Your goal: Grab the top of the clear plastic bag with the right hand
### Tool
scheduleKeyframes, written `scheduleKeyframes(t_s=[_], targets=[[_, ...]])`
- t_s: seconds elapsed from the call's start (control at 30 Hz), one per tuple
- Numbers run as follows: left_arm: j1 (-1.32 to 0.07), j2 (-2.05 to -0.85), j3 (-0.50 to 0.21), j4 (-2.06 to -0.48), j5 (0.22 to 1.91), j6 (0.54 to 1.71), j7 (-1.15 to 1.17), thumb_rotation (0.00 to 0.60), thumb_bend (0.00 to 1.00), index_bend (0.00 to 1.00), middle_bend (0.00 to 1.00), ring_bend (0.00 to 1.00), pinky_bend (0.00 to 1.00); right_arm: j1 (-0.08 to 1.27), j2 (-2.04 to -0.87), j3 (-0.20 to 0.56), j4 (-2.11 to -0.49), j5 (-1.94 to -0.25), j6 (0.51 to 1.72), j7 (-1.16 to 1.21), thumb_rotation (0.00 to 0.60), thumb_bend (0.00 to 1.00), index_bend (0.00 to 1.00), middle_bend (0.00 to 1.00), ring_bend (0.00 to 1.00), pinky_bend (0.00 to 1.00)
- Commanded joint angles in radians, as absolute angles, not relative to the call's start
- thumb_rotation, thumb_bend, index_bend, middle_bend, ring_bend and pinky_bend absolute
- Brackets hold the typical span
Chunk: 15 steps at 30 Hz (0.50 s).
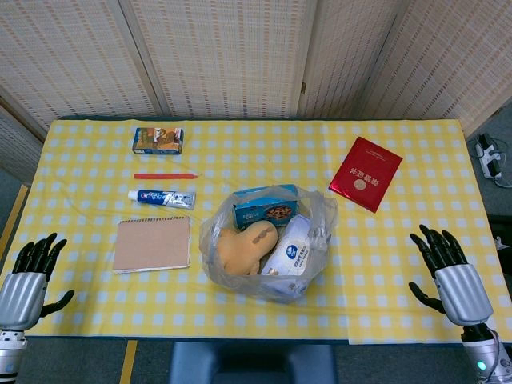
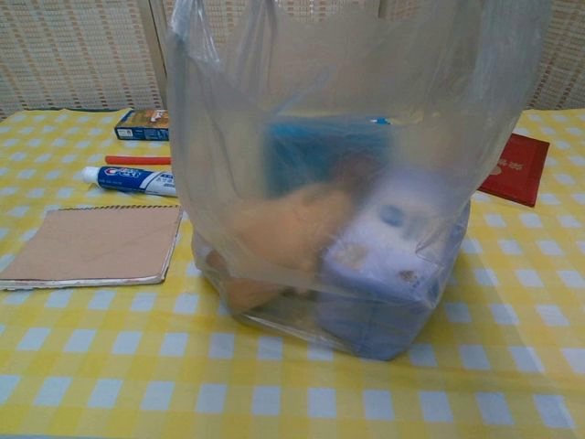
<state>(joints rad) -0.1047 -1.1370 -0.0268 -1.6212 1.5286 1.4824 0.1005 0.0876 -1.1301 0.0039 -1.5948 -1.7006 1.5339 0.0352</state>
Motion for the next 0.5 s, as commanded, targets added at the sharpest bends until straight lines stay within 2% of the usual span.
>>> scheduleKeyframes(t_s=[0.03,0.2,0.3,0.5], targets=[[-0.107,-1.134,-0.028,-1.621,1.53,1.482,0.09,0.6,0.25,0.0,0.0,0.0,0.0,0.131,-1.137,-0.023,-1.534,-1.821,1.57,0.185,0.6,0.3,0.0,0.0,0.0,0.0],[-0.107,-1.129,-0.032,-1.619,1.53,1.485,0.071,0.6,0.25,0.0,0.0,0.0,0.0,0.187,-1.125,-0.014,-1.541,-1.885,1.587,0.291,0.6,0.3,0.0,0.0,0.0,0.0],[-0.106,-1.131,-0.036,-1.617,1.525,1.489,0.063,0.6,0.25,0.0,0.0,0.01,0.0,0.232,-1.108,-0.013,-1.552,-1.899,1.568,0.403,0.6,0.29,0.0,0.0,0.0,0.0],[-0.111,-1.129,-0.041,-1.614,1.507,1.474,0.052,0.6,0.25,0.0,0.0,0.02,0.0,0.298,-1.105,-0.001,-1.563,-1.891,1.519,0.481,0.6,0.28,0.0,0.0,0.0,0.0]])
